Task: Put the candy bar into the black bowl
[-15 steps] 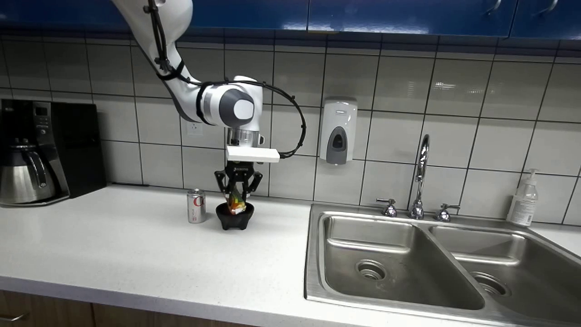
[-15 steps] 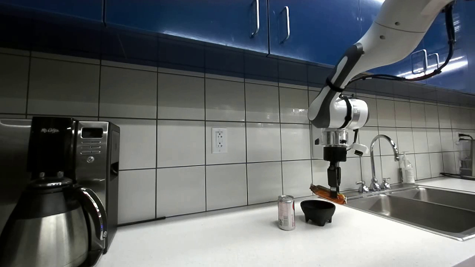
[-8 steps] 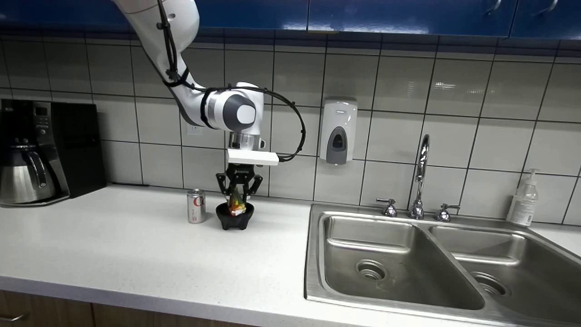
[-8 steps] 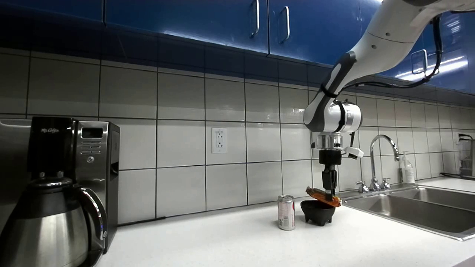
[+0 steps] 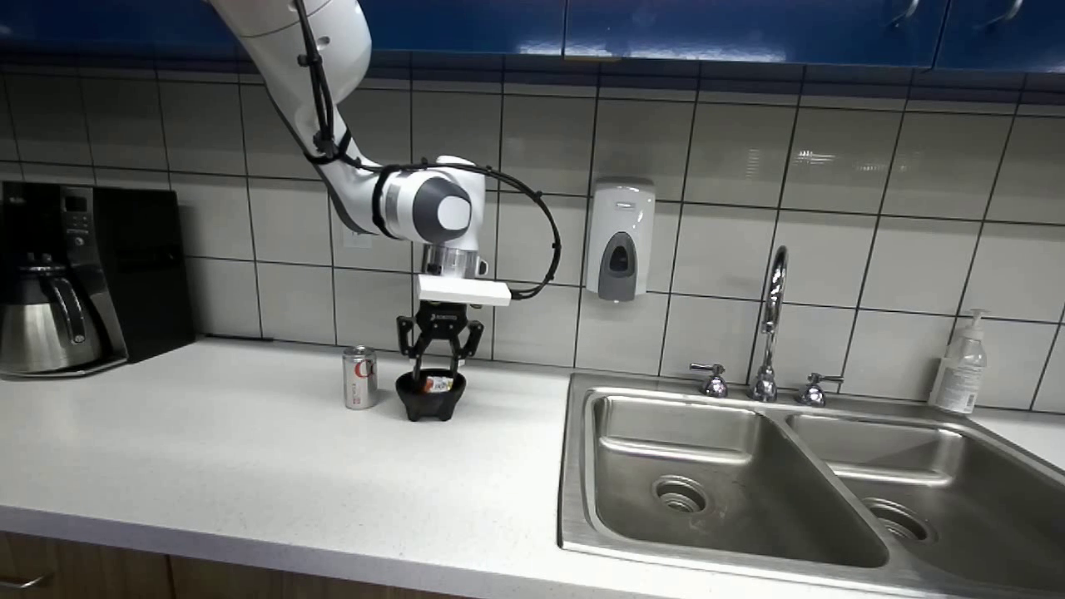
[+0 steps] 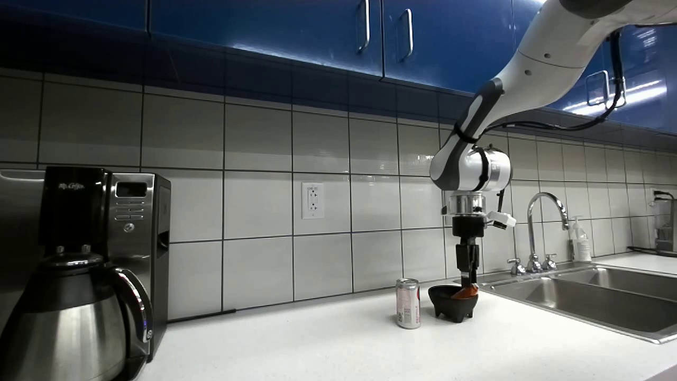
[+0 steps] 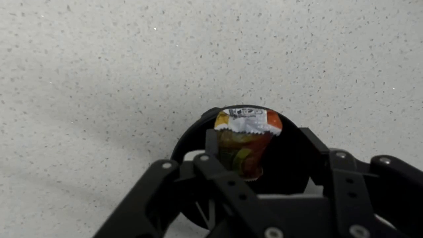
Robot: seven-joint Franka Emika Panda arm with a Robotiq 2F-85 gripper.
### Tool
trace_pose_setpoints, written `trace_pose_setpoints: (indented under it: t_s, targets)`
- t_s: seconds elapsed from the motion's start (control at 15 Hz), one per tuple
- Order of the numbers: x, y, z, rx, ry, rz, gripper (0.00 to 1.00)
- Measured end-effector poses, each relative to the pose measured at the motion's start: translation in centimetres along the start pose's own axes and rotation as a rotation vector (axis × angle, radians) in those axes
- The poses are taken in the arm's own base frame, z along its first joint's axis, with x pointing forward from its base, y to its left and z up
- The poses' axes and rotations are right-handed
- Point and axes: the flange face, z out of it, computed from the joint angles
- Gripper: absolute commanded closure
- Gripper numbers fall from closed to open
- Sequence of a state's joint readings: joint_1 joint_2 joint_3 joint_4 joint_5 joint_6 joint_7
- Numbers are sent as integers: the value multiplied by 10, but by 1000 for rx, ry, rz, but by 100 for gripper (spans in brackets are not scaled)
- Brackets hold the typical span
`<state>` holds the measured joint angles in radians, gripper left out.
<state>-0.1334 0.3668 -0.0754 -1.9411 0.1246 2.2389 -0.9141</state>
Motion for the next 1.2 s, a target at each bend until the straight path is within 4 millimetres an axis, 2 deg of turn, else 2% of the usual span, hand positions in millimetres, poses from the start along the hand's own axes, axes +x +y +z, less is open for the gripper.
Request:
trace_pose_setpoints:
  t_s: [0.13, 0.47, 0.73, 0.93, 1.2]
  targets:
    - [0, 1, 0, 2, -1, 1, 0]
    - [-2, 3, -2, 2, 0, 6, 0]
    - [-10, 3, -12, -5, 10, 16, 0]
    - [-24, -7, -24, -6, 18, 23, 0]
    - [-52, -34, -34, 8, 16, 32, 0]
